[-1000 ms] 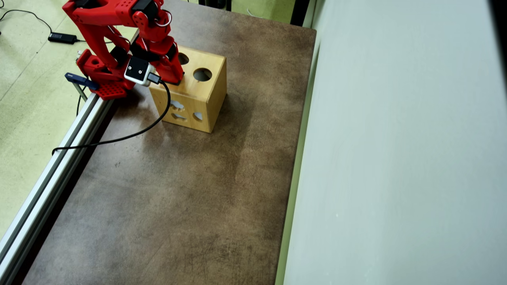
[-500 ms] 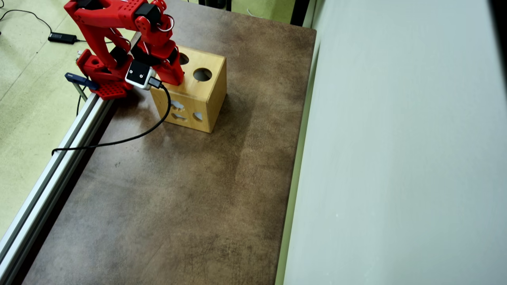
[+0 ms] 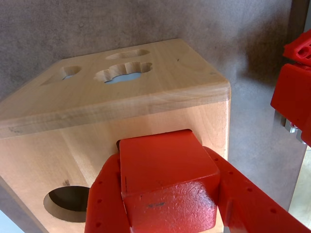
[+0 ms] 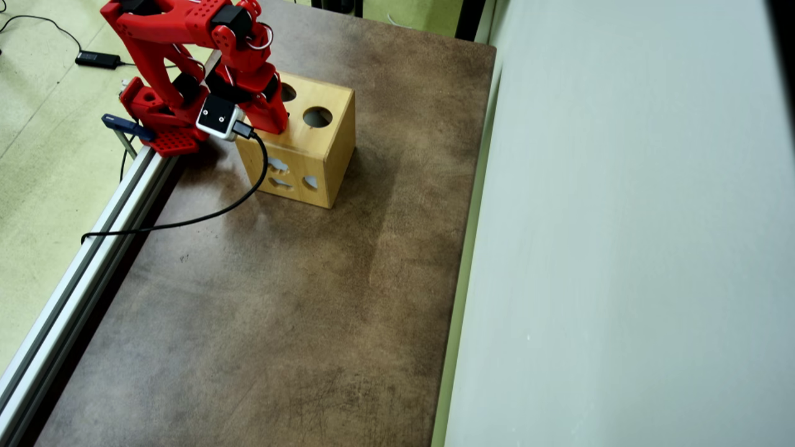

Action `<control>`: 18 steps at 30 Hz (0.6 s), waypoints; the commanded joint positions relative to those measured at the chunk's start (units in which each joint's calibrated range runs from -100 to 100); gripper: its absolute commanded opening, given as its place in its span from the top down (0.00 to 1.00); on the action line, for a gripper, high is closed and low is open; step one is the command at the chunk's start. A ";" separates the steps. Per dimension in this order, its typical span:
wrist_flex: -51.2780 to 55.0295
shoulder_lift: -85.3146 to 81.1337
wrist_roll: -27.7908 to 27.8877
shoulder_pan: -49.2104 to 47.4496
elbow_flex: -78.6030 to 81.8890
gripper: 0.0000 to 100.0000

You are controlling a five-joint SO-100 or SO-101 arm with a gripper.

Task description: Pick and place the red cube on the square hole

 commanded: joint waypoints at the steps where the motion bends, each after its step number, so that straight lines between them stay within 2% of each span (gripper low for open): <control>1: 0.25 -0.34 -0.34 0.58 -0.18 0.96; 18: 0.25 -1.19 0.00 0.58 -0.63 0.95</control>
